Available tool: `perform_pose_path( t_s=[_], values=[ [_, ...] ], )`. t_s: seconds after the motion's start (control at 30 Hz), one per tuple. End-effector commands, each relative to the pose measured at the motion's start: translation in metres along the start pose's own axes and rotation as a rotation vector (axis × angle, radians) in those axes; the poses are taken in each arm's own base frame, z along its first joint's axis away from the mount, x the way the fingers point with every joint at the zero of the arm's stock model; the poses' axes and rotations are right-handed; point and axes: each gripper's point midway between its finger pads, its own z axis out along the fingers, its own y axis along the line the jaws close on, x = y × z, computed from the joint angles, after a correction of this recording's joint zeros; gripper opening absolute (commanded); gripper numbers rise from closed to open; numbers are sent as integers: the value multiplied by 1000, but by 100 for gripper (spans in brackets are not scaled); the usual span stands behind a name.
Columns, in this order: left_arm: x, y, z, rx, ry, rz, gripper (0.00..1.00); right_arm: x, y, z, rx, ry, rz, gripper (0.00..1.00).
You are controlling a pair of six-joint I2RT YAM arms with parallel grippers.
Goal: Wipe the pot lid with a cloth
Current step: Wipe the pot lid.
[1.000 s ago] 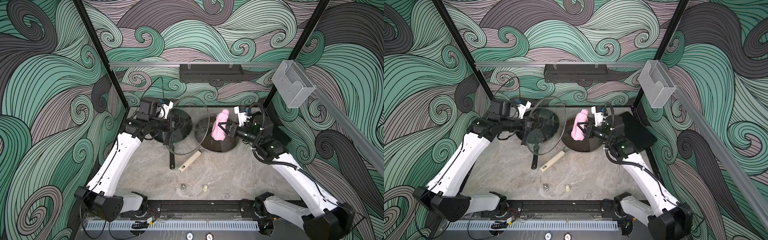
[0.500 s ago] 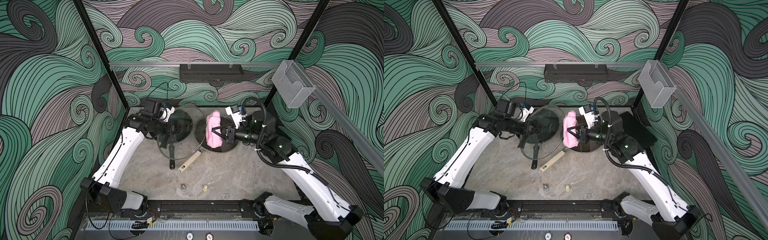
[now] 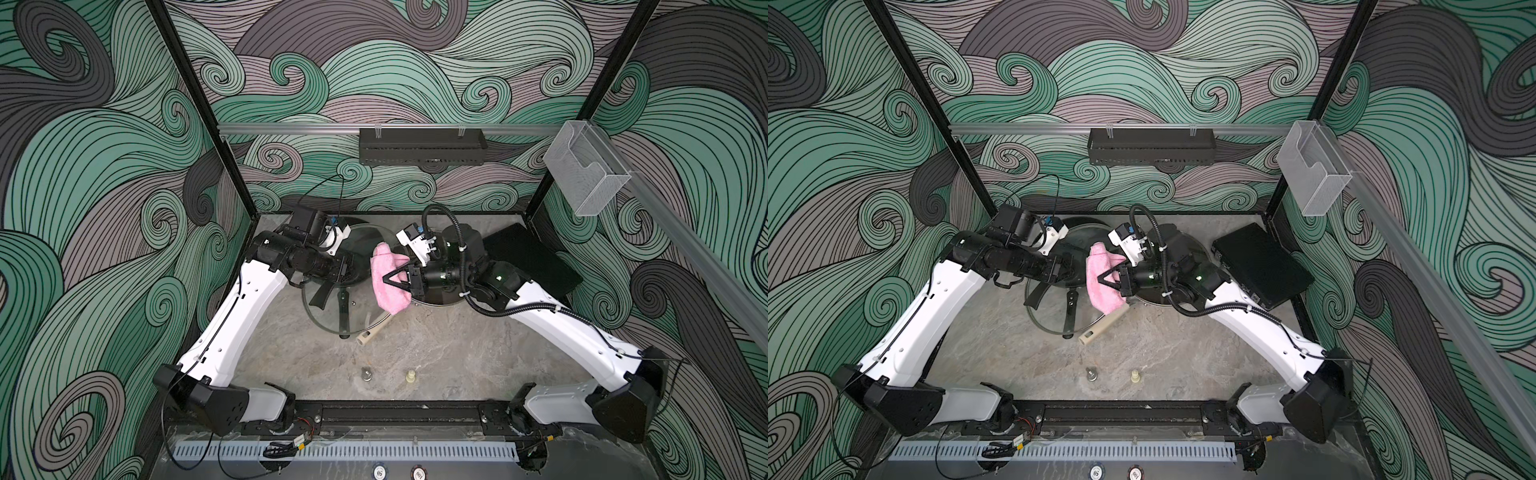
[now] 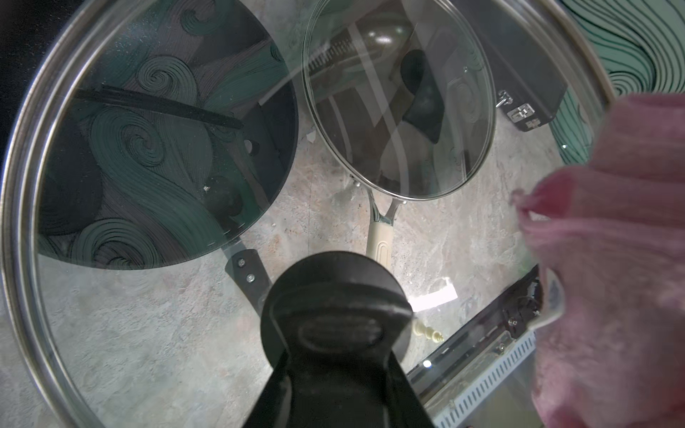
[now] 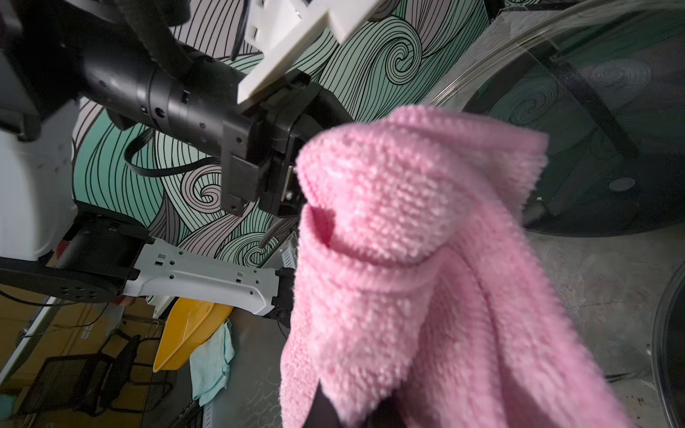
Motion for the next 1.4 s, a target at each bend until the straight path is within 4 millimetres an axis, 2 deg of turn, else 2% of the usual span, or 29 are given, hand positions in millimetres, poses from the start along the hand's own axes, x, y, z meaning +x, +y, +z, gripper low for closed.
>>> perform_pose_path(
  t_s=[0.0,0.1,0.23,0.33,0.47,0.7,0.83,1.0,1.2,1.37],
  values=[
    [-22,-17,-34,27,-149,99,0,-14,5,12,-24,-21,-28,0],
    [-19,-16,-35,11,-149,116,0,-11,-14,20,56,5,-18,0],
    [-10,-13,-36,-8,-136,145,0,-7,-37,20,174,43,-33,0],
    [-5,-13,-35,-7,-123,169,0,-6,-43,19,197,55,-50,0],
    [-4,-11,-32,-11,-124,181,0,-4,-35,24,139,62,-34,0],
    [-13,-11,-31,-17,-150,191,0,17,-3,33,1,90,-32,0],
    [-17,-12,-30,-11,-156,188,0,29,4,37,-39,111,2,0],
    [-17,-13,-30,-6,-151,191,0,31,-14,34,53,108,-6,0],
    [-8,-16,-35,2,-138,215,0,13,-42,19,125,84,23,0],
    [-3,-17,-39,1,-137,217,0,1,-39,12,113,67,1,0]
  ],
)
